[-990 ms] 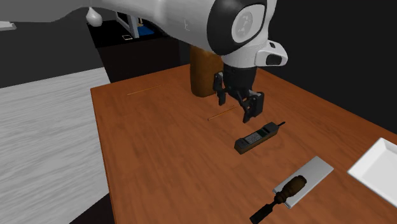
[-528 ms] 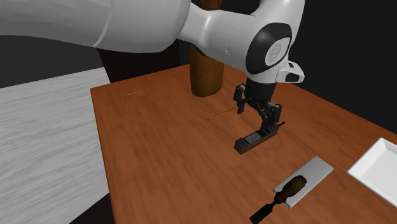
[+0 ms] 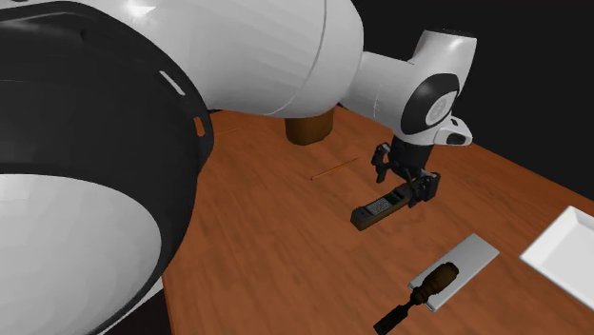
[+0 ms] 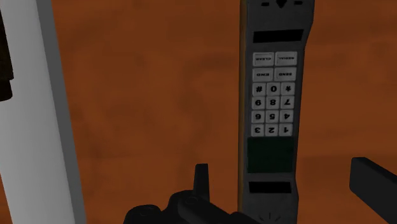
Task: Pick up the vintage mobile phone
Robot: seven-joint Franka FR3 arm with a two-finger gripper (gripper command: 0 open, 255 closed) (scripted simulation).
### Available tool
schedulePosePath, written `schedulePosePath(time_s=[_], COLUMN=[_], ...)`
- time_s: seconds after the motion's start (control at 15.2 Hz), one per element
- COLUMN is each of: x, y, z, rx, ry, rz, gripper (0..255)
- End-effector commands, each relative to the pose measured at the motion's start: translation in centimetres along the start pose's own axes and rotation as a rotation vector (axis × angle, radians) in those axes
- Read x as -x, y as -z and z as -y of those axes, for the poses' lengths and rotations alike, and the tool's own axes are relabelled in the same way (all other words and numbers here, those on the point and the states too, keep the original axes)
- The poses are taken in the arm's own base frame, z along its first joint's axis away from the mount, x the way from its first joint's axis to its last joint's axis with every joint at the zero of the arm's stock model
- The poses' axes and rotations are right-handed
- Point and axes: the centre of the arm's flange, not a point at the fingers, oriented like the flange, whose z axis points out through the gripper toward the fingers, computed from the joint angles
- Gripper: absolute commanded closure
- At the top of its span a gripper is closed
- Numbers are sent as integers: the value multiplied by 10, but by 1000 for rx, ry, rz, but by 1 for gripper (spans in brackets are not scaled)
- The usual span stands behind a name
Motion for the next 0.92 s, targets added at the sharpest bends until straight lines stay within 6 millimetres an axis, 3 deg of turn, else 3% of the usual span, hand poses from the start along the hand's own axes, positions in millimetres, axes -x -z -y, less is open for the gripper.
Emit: schedulePosePath(time_s=[0.0, 0.26, 0.4, 0.46, 0.86], x=[-1, 0, 0, 0, 0], y=[-11, -35, -35, -35, -35], z=[0, 0, 0, 0, 0], rx=[1, 1, 1, 1, 1], ry=[-1, -1, -1, -1, -1], rz=[0, 0, 0, 0, 0], gripper=[0, 0, 0, 255, 255])
